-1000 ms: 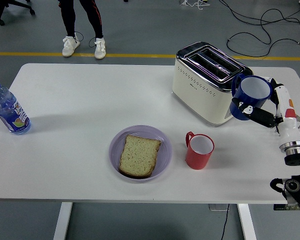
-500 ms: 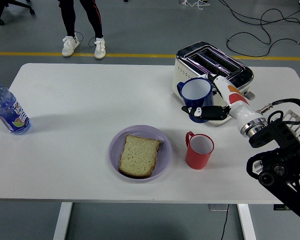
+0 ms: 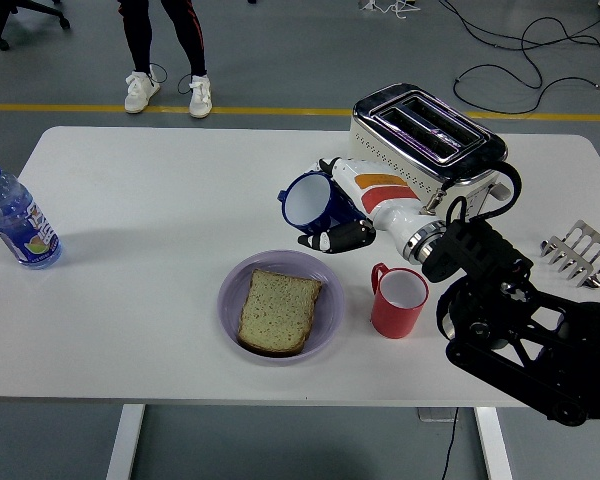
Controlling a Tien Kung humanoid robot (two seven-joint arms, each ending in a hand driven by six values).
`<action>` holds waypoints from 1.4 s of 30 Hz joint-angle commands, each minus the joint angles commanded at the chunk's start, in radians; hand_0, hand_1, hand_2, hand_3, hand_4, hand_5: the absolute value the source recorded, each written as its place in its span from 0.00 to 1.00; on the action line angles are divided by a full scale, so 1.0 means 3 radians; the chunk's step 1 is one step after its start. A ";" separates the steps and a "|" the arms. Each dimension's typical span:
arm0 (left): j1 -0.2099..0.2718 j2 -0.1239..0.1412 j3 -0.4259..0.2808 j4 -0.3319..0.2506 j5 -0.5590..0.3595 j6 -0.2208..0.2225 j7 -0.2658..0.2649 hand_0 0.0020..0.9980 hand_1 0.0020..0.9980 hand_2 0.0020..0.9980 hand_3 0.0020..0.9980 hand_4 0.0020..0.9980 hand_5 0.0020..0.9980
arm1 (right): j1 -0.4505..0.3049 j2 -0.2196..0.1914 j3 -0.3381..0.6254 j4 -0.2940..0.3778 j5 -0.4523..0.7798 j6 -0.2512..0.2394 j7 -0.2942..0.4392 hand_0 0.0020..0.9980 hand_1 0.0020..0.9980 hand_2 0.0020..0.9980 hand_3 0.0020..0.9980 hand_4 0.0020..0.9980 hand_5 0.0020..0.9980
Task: Pick up the cup,pour liquid into bread,place the cup on the desk
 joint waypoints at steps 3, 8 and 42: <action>-0.0003 0.0000 0.0000 0.0000 -0.0004 0.0000 0.0002 0.66 0.69 0.71 0.59 0.31 0.88 | 0.0163 0.0027 -0.0173 -0.0112 -0.0280 0.0054 -0.0036 0.29 0.29 0.46 0.52 0.75 0.05; -0.0011 0.0000 -0.0008 0.0000 -0.0003 -0.0001 0.0007 0.66 0.69 0.71 0.59 0.32 0.88 | 0.0414 0.0078 -0.0475 -0.0311 -0.0678 0.0137 -0.0091 0.29 0.30 0.46 0.52 0.74 0.05; -0.0010 0.0000 -0.0053 0.0000 0.0031 -0.0003 0.0012 0.66 0.69 0.71 0.59 0.32 0.88 | 0.1144 0.0217 -0.1562 -0.0335 -0.0954 0.1044 -0.0555 0.33 0.32 0.48 0.54 0.70 0.06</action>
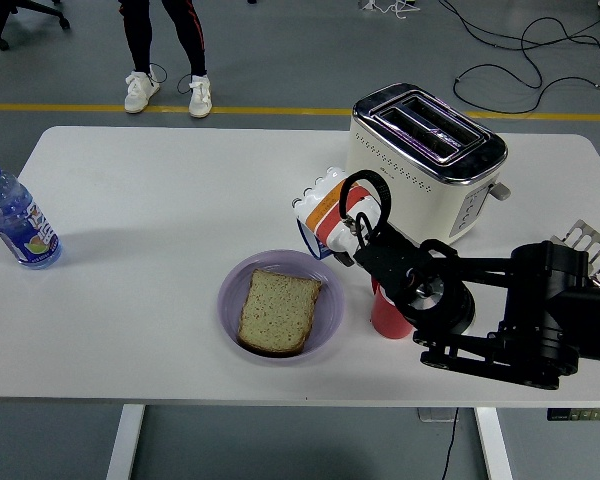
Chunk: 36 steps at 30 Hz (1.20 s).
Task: Pick up the cup,pour liquid into bread,place the cup on the desk
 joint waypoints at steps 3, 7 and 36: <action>0.0001 0.0000 0.0003 0.0000 -0.0010 0.0001 -0.0001 0.66 0.69 0.71 0.59 0.32 0.88 | -0.0015 0.0029 0.0099 0.0000 0.0074 -0.0050 0.0000 0.33 0.32 0.48 0.54 0.69 0.06; -0.0005 0.0000 0.0014 0.0000 -0.0005 -0.0001 -0.0002 0.66 0.69 0.71 0.59 0.32 0.88 | -0.0046 0.0014 0.0258 0.0027 0.0190 -0.0183 0.0000 0.33 0.32 0.48 0.54 0.69 0.06; 0.0024 0.0000 -0.0055 0.0000 0.0040 0.0023 -0.0011 0.66 0.69 0.71 0.59 0.32 0.88 | -0.2309 -0.0791 0.3297 0.0889 0.2491 -0.1102 0.1012 0.31 0.30 0.48 0.54 0.62 0.02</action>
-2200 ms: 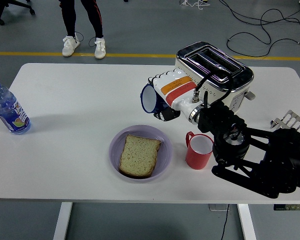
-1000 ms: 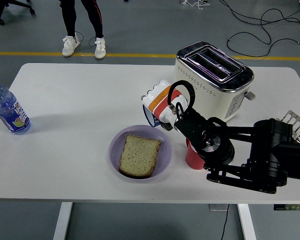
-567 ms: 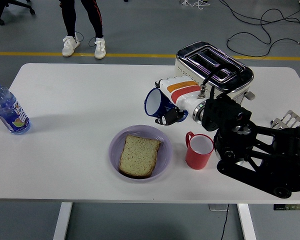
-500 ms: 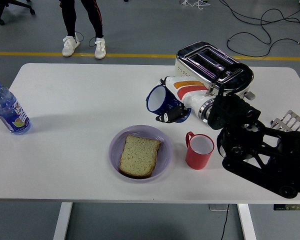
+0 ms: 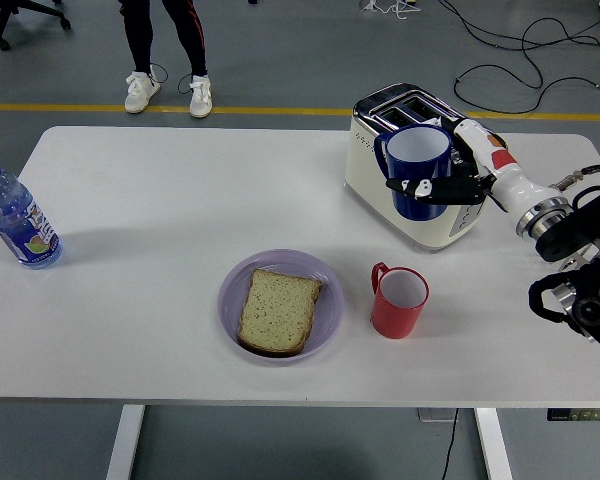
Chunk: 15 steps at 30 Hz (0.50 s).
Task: Pick up the cup,pour liquid into bread,place the cup on the desk
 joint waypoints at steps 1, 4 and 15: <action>0.0004 0.0000 -0.0001 0.0000 0.0003 0.0000 0.0000 0.66 0.69 0.71 0.59 0.32 0.88 | -0.0073 -0.0005 0.0064 -0.0020 -0.0006 -0.0035 0.0113 0.31 0.30 0.48 0.54 0.62 0.02; 0.0017 0.0000 0.0001 0.0000 0.0017 -0.0003 -0.0002 0.66 0.69 0.71 0.59 0.32 0.88 | -0.0268 -0.0003 0.0225 -0.0070 0.0060 -0.0161 0.0391 0.35 0.33 0.49 0.55 0.62 0.02; 0.0044 0.0000 0.0003 0.0000 0.0040 -0.0005 -0.0006 0.66 0.69 0.71 0.59 0.32 0.88 | -0.0948 -0.0004 0.0477 -0.0428 0.0207 -0.0481 0.1232 0.43 0.42 0.54 0.57 0.62 0.02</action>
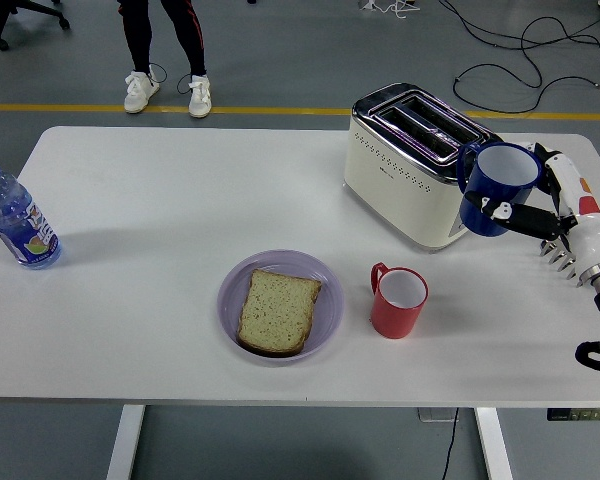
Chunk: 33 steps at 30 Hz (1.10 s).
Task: Pick up the cup,pour liquid into bread,place the cup on the desk
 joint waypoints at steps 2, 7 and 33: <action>0.0004 0.0000 0.0003 0.0000 0.0000 -0.0001 0.0000 0.66 0.69 0.71 0.59 0.32 0.88 | -0.0066 0.0017 0.0014 -0.0072 0.0025 -0.0044 0.0116 0.43 0.42 0.54 0.57 0.62 0.02; 0.0020 0.0000 0.0019 0.0000 0.0020 -0.0006 -0.0003 0.66 0.69 0.71 0.59 0.32 0.88 | -0.0284 0.0115 0.0042 -0.0443 -0.0017 -0.0114 0.0643 0.47 0.44 0.55 0.57 0.61 0.00; -0.0042 0.0000 0.0042 0.0000 -0.0017 -0.0001 -0.0009 0.66 0.69 0.71 0.59 0.31 0.88 | -0.0218 0.0451 -0.0301 -0.1568 0.0272 -0.0304 0.1641 0.50 0.47 0.56 0.58 0.63 0.06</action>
